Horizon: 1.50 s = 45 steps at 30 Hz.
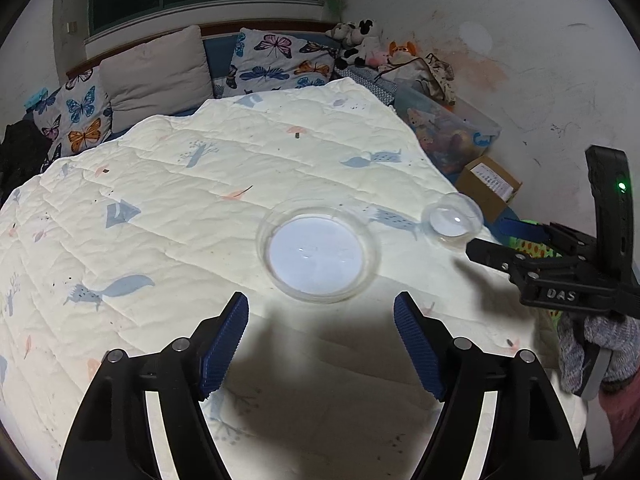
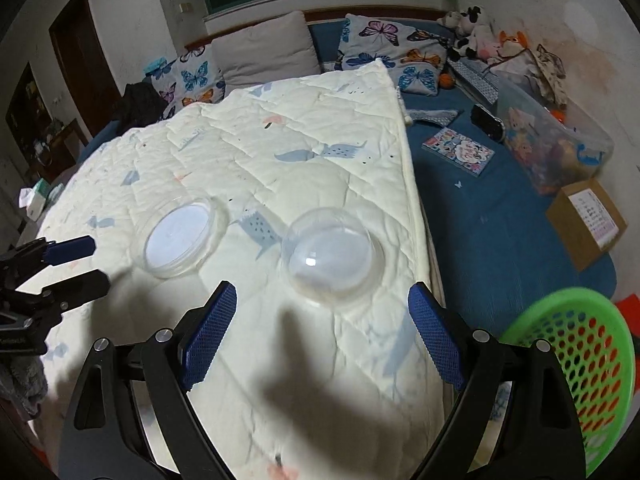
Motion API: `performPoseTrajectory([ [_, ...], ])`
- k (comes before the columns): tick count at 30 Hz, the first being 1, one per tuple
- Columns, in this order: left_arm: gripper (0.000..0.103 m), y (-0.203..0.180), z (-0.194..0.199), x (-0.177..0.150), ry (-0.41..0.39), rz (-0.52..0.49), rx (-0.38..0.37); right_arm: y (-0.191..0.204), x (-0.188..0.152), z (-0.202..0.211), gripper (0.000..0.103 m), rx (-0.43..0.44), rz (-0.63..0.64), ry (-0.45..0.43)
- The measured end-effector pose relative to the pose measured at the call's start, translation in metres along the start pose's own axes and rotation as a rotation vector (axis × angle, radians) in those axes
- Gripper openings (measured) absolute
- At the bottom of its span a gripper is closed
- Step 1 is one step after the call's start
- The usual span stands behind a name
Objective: Collect trash
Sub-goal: 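Move both open tools back over the mattress toward the clear lids, then close the left tool on the flat clear lid while the right tool grips the dome lid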
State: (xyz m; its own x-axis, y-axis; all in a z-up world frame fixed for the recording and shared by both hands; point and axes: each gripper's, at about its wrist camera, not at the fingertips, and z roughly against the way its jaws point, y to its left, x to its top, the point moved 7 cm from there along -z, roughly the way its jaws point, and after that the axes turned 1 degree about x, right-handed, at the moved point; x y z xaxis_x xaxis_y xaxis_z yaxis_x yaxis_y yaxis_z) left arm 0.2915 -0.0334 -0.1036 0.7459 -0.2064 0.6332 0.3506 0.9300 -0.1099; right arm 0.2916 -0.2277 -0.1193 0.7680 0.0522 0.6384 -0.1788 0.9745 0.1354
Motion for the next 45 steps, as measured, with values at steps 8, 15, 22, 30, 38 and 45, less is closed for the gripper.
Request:
performPoseTrajectory([
  [8, 0.077, 0.003, -0.011, 0.006, 0.013, -0.021, -0.012, -0.006, 0.007, -0.025, 0.082, -0.018, -0.002, 0.030],
  [15, 0.081, -0.004, -0.028, 0.013, 0.036, -0.058, -0.006, -0.007, 0.009, -0.037, 0.066, -0.033, 0.005, 0.046],
  [22, 0.085, -0.008, -0.045, 0.020, 0.053, -0.090, -0.004, -0.012, 0.010, -0.029, 0.065, -0.023, -0.001, 0.025],
  [30, 0.090, -0.011, -0.062, 0.024, 0.063, -0.135, 0.034, -0.014, 0.008, -0.010, 0.065, -0.014, -0.003, -0.002],
  [38, 0.090, -0.010, -0.072, 0.025, 0.078, -0.141, 0.030, -0.010, 0.002, -0.001, 0.065, -0.001, 0.004, -0.007],
  [45, 0.088, -0.012, -0.071, 0.026, 0.054, -0.118, 0.004, -0.013, -0.007, 0.006, 0.065, -0.006, -0.005, -0.006],
])
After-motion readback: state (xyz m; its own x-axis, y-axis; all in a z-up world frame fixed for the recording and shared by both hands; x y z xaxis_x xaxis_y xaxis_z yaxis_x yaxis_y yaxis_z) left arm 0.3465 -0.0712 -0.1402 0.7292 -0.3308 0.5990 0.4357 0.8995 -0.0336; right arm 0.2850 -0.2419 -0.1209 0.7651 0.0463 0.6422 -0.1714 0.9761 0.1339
